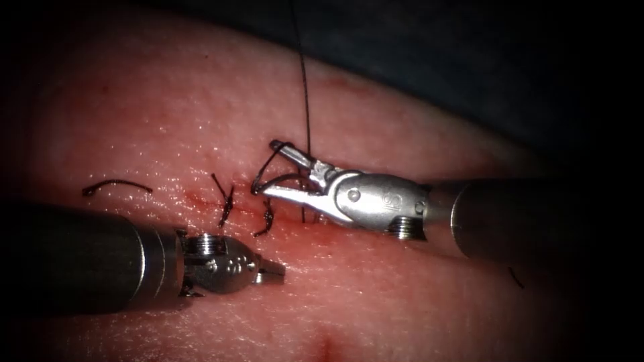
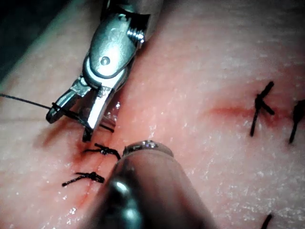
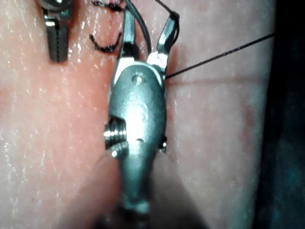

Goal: Wound Closure
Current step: Using the right gripper pierce the needle through the bottom of the incision

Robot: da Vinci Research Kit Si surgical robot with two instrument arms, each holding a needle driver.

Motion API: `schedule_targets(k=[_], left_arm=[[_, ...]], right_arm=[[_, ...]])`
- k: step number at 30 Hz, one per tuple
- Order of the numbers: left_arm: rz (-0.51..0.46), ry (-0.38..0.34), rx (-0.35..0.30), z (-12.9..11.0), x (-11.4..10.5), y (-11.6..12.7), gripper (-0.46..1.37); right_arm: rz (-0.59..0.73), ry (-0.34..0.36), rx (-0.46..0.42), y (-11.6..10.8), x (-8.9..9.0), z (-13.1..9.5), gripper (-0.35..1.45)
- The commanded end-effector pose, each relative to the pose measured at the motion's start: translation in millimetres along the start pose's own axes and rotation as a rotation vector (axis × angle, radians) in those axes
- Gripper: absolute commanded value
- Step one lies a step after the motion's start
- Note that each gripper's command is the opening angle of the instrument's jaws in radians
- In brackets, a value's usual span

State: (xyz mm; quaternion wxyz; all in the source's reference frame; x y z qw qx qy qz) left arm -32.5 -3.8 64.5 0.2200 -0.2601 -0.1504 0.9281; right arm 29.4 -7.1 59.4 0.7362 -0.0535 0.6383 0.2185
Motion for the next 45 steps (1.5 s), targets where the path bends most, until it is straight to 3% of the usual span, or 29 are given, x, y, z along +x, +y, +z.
schedule_targets(k=[1, 7, 12, 19, 30, 36, 38, 39, 40, 42, 45], left_arm=[[0.0, 0.0, -0.004, 0.1, 0.0, 0.0, -0.35], [0.0, 0.0, -0.004, 0.1, 0.0, 0.0, -0.35], [-0.001, 0.003, -0.003, 0.1, -0.1, 0.0, -0.35], [0.0, 0.003, -0.002, 0.2, -0.2, 0.1, -0.35], [0.0, 0.003, -0.002, 0.1, -0.3, 0.1, -0.35], [0.0, 0.003, -0.004, 0.2, -0.3, 0.1, -0.35], [0.0, 0.003, -0.004, 0.2, -0.2, 0.1, -0.35], [0.0, 0.003, -0.004, 0.2, -0.2, 0.1, -0.35], [0.0, 0.003, -0.005, 0.2, -0.3, 0.1, -0.35], [0.0, 0.003, -0.004, 0.1, -0.3, 0.1, -0.35], [0.0, 0.003, -0.004, 0.1, -0.3, 0.1, -0.35]], right_arm=[[-0.014, -0.023, 0.007, 0.2, 0.5, 0.0, 0.69], [-0.06, -0.096, 0.007, 0.6, 2.0, -0.4, 0.65], [-0.107, -0.208, 0.035, -0.7, 2.4, -1.1, 0.53], [-0.125, -0.323, 0.031, -2.3, 2.9, -2.3, 0.53], [-0.167, -0.44, 0.0, -3.3, 4.5, -5.3, 0.51], [-0.223, -0.439, 0.006, -3.5, 4.9, -6.9, 0.4], [-0.239, -0.416, 0.011, -3.0, 4.7, -7.3, 0.32], [-0.244, -0.401, 0.013, -2.8, 4.5, -7.4, 0.2], [-0.255, -0.385, 0.021, -2.3, 4.2, -7.6, -0.03], [-0.256, -0.359, 0.01, -1.9, 3.8, -7.7, -0.16], [-0.269, -0.325, -0.002, -1.7, 3.7, -7.7, -0.15]])
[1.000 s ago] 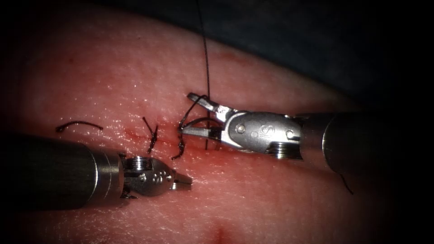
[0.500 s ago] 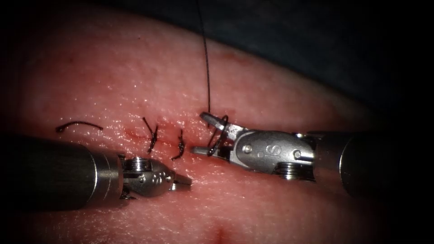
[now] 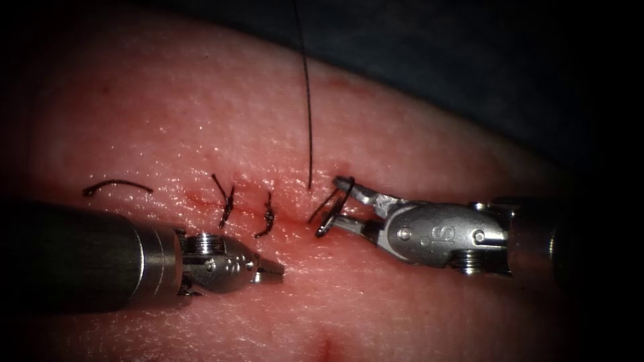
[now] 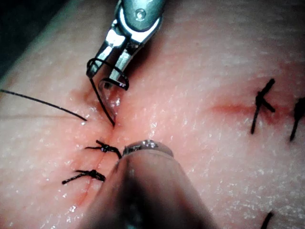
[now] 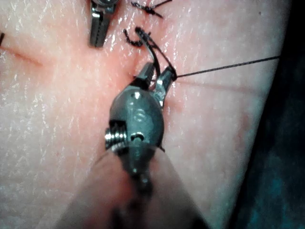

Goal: Wound Closure
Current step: Using the right gripper pierce the needle through the bottom of the incision

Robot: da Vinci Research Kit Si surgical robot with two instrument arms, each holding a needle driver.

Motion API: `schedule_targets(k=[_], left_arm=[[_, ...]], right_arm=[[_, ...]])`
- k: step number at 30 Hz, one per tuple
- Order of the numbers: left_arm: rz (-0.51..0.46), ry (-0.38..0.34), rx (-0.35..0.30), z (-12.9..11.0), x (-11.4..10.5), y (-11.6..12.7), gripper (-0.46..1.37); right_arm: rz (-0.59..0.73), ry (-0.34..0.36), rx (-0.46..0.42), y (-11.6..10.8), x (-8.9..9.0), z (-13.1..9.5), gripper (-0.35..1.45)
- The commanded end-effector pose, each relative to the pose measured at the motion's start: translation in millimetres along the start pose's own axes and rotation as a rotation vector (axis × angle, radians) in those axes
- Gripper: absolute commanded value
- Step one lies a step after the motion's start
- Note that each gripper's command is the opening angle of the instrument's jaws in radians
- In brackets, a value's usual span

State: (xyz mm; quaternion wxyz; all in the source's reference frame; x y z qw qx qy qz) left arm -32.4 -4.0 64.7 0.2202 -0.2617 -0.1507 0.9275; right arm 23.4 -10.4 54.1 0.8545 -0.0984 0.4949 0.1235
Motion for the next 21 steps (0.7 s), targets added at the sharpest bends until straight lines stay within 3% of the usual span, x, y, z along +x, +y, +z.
schedule_targets(k=[1, 7, 13, 14, 21], left_arm=[[0.0, 0.0, -0.003, 0.0, 0.0, 0.0, -0.35], [0.0, 0.0, -0.003, 0.0, 0.0, 0.0, -0.35], [0.0, 0.0, -0.003, 0.0, 0.0, -0.1, -0.35], [0.0, 0.0, -0.003, 0.0, 0.1, -0.1, -0.35], [-0.001, 0.001, -0.009, 0.2, 0.2, -0.2, -0.35]], right_arm=[[-0.012, 0.024, -0.02, 0.1, -0.1, 0.1, -0.15], [-0.025, 0.049, -0.05, 0.2, 0.1, 0.4, -0.14], [-0.036, 0.045, -0.047, -0.8, 0.1, 0.9, 0.14], [-0.038, 0.042, -0.044, -1.1, 0.1, 1.0, 0.3], [-0.063, 0.042, -0.037, -1.7, 0.6, 0.6, 0.32]])
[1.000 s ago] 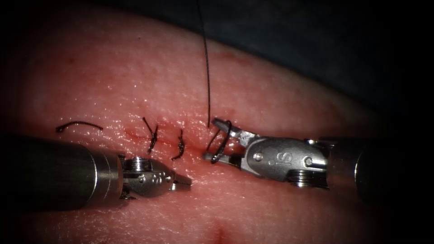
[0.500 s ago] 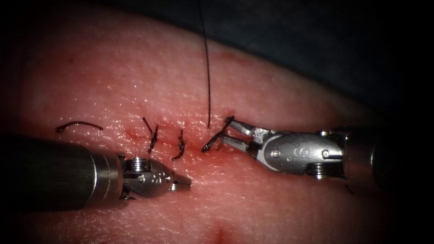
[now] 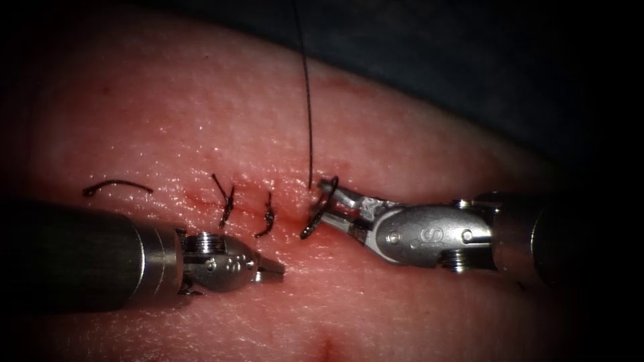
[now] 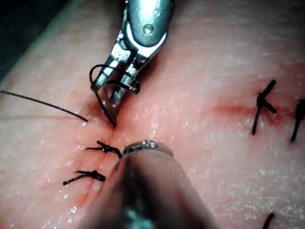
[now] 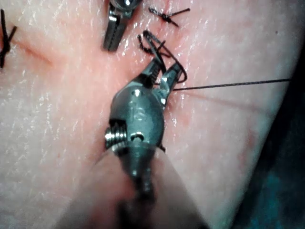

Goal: Wound Closure
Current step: Using the right gripper pierce the needle through the bottom of the incision

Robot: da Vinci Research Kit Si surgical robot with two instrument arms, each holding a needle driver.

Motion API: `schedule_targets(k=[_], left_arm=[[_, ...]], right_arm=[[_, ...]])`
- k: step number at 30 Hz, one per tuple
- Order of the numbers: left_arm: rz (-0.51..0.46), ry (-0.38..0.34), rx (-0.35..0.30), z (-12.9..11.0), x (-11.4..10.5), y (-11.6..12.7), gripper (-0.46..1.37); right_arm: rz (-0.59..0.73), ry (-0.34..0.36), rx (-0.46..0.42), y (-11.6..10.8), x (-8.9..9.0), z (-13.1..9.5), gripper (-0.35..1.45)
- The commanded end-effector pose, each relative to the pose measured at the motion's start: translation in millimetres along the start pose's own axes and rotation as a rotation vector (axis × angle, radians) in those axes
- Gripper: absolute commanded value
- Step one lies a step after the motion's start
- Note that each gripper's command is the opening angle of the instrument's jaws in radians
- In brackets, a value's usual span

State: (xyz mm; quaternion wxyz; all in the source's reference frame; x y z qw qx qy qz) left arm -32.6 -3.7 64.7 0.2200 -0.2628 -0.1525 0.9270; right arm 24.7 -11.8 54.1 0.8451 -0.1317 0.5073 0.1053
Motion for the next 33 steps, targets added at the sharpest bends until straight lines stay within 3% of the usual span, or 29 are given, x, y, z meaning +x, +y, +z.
schedule_targets(k=[1, 11, 29, 31, 33], left_arm=[[-0.001, 0.0, -0.004, 0.1, 0.0, 0.0, -0.35], [-0.001, -0.003, -0.008, 0.1, 0.0, 0.0, -0.35], [-0.001, -0.002, -0.01, 0.1, 0.0, 0.0, -0.35], [-0.001, -0.001, -0.013, 0.1, 0.0, 0.1, -0.35], [-0.001, 0.0, -0.019, 0.1, 0.0, 0.1, -0.35]], right_arm=[[-0.009, -0.004, 0.006, 0.0, 0.3, -0.2, 0.32], [-0.04, -0.03, 0.026, -0.2, 0.6, 1.1, 0.28], [-0.064, -0.026, 0.012, 0.0, -0.1, 1.3, 0.21], [-0.065, -0.03, 0.009, 0.0, -0.2, 1.2, 0.06], [-0.071, -0.029, 0.01, 0.1, -0.3, 1.0, -0.35]])
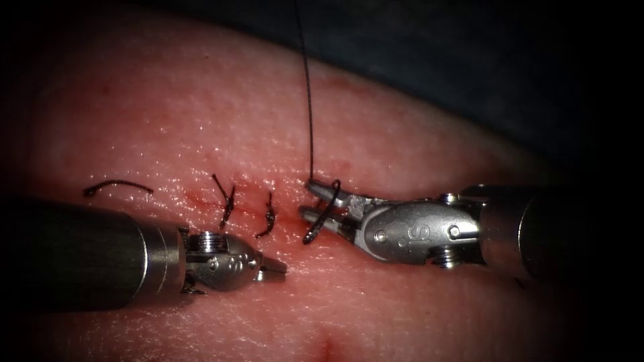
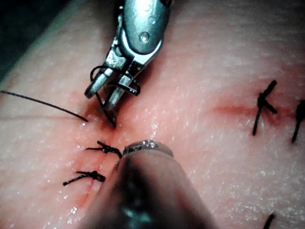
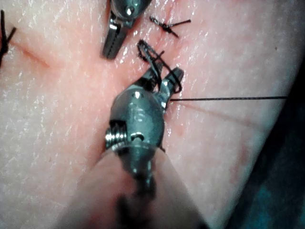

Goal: Wound Closure
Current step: Using the right gripper pierce the needle through the bottom of the incision

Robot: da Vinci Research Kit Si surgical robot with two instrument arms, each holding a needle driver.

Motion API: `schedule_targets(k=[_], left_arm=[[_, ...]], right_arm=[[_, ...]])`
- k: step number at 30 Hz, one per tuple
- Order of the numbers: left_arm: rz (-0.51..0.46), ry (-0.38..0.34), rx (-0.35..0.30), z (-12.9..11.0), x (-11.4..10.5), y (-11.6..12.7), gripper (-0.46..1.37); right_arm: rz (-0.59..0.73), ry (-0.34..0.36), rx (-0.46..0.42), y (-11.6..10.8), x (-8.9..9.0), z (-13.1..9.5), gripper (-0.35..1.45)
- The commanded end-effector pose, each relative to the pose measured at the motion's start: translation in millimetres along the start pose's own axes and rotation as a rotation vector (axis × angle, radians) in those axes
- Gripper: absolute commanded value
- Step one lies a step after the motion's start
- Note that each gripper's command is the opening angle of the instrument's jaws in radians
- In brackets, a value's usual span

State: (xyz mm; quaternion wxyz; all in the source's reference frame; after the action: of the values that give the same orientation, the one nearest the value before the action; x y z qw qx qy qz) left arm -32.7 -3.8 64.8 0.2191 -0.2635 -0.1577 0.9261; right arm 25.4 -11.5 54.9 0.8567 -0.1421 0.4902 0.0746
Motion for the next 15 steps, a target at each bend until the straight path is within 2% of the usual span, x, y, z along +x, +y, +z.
schedule_targets(k=[1, 11, 15], left_arm=[[0.0, 0.001, -0.008, 0.0, 0.0, 0.0, -0.35], [-0.001, 0.002, -0.014, 0.0, 0.0, 0.1, -0.35], [-0.002, 0.002, -0.013, 0.2, 0.3, 0.0, -0.35]], right_arm=[[-0.002, 0.002, -0.002, 0.1, 0.0, -0.2, -0.35], [-0.07, 0.009, -0.027, 0.5, -0.2, -0.2, -0.35], [-0.067, 0.082, -0.02, 1.0, -0.3, 0.3, -0.35]])
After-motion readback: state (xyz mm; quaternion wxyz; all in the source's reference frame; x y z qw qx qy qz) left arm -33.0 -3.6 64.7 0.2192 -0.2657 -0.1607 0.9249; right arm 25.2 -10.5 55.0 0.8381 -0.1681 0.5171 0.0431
